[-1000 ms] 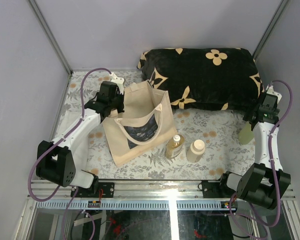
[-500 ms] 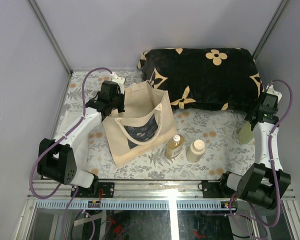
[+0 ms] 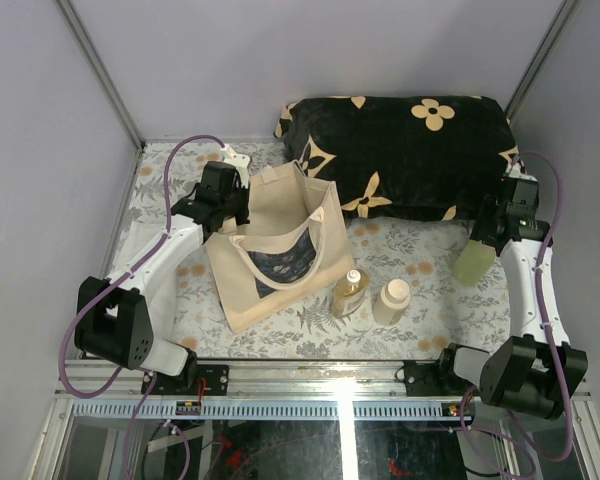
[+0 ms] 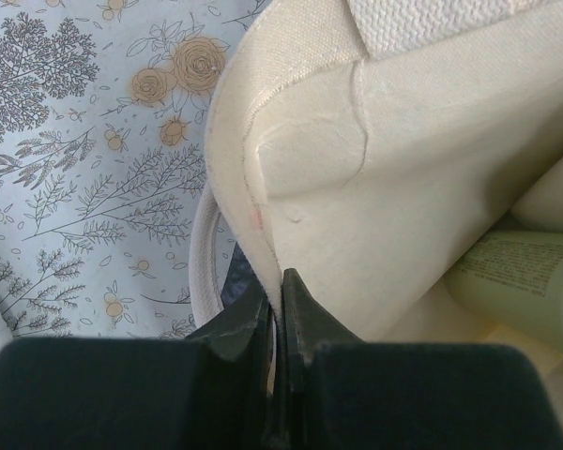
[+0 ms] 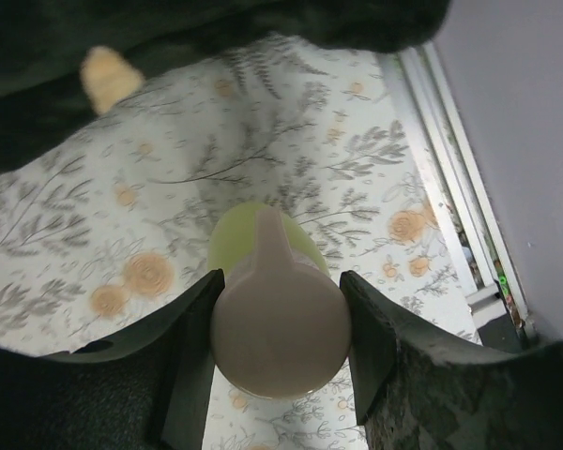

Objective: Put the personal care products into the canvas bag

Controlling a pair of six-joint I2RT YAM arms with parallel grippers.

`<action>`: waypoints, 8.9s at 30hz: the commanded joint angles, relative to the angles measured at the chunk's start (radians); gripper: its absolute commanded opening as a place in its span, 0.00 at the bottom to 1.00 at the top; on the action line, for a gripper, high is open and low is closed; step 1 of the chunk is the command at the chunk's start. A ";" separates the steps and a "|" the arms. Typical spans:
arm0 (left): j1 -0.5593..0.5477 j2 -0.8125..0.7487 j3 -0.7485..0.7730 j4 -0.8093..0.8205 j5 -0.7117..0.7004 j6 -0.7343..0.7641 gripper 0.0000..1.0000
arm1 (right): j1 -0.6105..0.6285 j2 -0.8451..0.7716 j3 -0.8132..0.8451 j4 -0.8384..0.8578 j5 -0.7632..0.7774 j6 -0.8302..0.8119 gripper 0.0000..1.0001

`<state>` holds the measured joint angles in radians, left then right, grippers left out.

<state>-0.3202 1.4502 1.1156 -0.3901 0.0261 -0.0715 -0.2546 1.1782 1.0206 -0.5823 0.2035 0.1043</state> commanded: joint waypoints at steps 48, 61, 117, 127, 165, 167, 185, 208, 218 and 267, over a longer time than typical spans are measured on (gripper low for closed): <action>-0.055 -0.027 -0.019 0.065 0.056 -0.076 0.00 | 0.802 0.470 1.203 0.394 -0.424 -0.191 0.15; -0.061 -0.036 -0.024 0.069 0.044 -0.073 0.00 | 0.909 0.477 1.097 0.478 -0.575 -0.126 0.13; -0.077 -0.199 0.115 -0.126 -0.159 0.004 0.00 | 1.045 0.515 0.414 0.567 -0.232 -0.124 0.51; -0.077 -0.195 0.118 -0.127 -0.157 0.005 0.00 | 1.046 0.462 0.450 0.571 -0.192 -0.111 0.84; -0.076 -0.136 0.134 -0.107 -0.095 -0.003 0.00 | 1.049 -0.115 0.072 -0.451 0.403 0.875 0.99; -0.076 -0.139 0.133 -0.107 -0.090 -0.002 0.00 | 1.049 -0.130 0.026 -0.425 0.376 0.882 0.99; -0.077 -0.167 0.109 -0.105 -0.102 0.007 0.00 | 1.049 -0.092 -0.151 -0.242 0.209 0.839 0.95; -0.077 -0.170 0.098 -0.110 -0.093 0.008 0.00 | 1.049 -0.081 -0.183 -0.283 0.268 0.847 0.82; -0.077 -0.166 0.098 -0.107 -0.088 0.009 0.00 | 1.049 -0.075 -0.183 -0.266 0.267 0.826 0.36; -0.077 -0.160 0.119 -0.112 -0.091 0.004 0.00 | 1.051 0.393 1.040 0.134 0.456 -0.259 0.00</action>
<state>-0.3931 1.3056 1.2163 -0.5350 -0.0605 -0.0765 0.7937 1.5982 1.9839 -0.6216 0.7250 -0.0807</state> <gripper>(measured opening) 0.036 0.760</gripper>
